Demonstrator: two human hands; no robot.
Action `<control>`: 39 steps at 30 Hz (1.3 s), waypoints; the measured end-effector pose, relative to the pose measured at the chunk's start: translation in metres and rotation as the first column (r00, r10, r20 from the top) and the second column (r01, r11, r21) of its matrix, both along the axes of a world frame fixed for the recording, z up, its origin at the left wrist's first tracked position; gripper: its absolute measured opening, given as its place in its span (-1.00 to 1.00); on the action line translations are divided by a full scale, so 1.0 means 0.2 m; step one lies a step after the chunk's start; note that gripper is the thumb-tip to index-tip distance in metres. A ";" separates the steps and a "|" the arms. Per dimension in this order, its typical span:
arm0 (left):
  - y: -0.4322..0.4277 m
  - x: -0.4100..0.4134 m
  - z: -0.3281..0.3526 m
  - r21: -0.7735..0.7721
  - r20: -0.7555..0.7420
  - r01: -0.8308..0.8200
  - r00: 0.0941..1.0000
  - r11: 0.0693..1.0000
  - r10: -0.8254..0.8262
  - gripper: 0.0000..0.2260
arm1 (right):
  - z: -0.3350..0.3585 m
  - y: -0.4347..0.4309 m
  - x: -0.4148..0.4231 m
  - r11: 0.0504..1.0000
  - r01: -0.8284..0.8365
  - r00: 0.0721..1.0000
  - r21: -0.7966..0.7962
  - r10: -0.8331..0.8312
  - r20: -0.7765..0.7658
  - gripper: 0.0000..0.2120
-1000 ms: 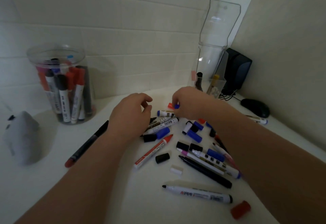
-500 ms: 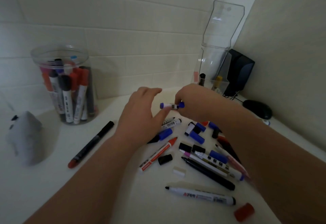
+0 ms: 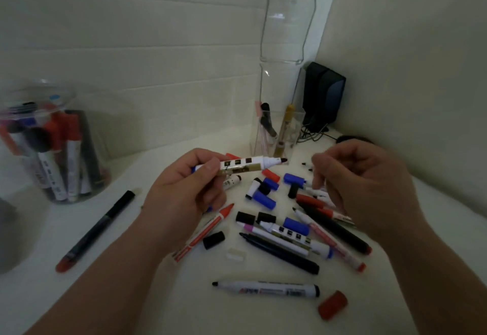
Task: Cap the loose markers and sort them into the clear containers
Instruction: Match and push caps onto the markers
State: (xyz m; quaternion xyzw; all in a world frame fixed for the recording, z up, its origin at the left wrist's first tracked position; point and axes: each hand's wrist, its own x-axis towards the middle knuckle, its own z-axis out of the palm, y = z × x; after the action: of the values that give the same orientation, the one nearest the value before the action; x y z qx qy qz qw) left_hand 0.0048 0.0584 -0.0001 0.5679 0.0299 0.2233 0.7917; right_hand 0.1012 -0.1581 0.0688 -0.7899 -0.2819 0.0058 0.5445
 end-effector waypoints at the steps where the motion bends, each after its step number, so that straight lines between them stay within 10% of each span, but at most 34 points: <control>1: -0.02 0.00 0.00 0.000 0.012 0.017 1.000 1.000 -0.017 -0.88 | -0.01 -0.02 0.01 0.999 0.047 0.999 0.017 -0.048 0.005 -0.68; 6: -0.06 0.00 0.00 0.040 0.074 0.082 0.994 0.996 -0.085 -0.66 | -0.06 -0.03 0.06 0.998 -0.049 0.988 -0.046 0.042 -0.149 -0.57; 11: -0.08 0.00 -0.01 0.073 0.063 0.074 0.995 0.995 -0.078 -0.62 | -0.09 -0.02 0.06 0.907 -0.293 0.822 0.302 0.400 -0.405 -0.89; 20: -0.12 -0.04 0.02 0.205 -0.021 0.017 1.000 0.979 -0.013 -0.67 | -0.13 -0.02 0.05 0.931 -0.355 0.935 -0.084 0.353 -0.036 -0.88; 25: -0.11 -0.07 0.06 0.462 -0.114 -0.033 0.989 0.886 0.096 -0.89 | -0.13 -0.04 0.04 0.883 -0.438 0.898 -0.170 0.423 -0.120 -0.88; 34: -0.12 -0.05 0.05 0.104 -0.105 0.002 0.994 0.995 0.009 -0.64 | -0.11 -0.04 0.00 0.914 -0.396 0.910 -0.091 0.404 0.090 -0.79; 39: -0.11 -0.05 0.04 0.172 -0.075 0.058 0.996 0.983 -0.046 -0.65 | -0.10 -0.04 -0.02 0.918 -0.381 0.908 -0.105 0.393 0.143 -0.76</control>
State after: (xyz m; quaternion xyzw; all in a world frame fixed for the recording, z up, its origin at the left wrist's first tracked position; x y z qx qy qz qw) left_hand -0.0058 0.0357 0.0074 0.6432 0.0233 0.1841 0.7429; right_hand 0.0976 -0.1656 0.0482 -0.7359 -0.4759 0.0602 0.4778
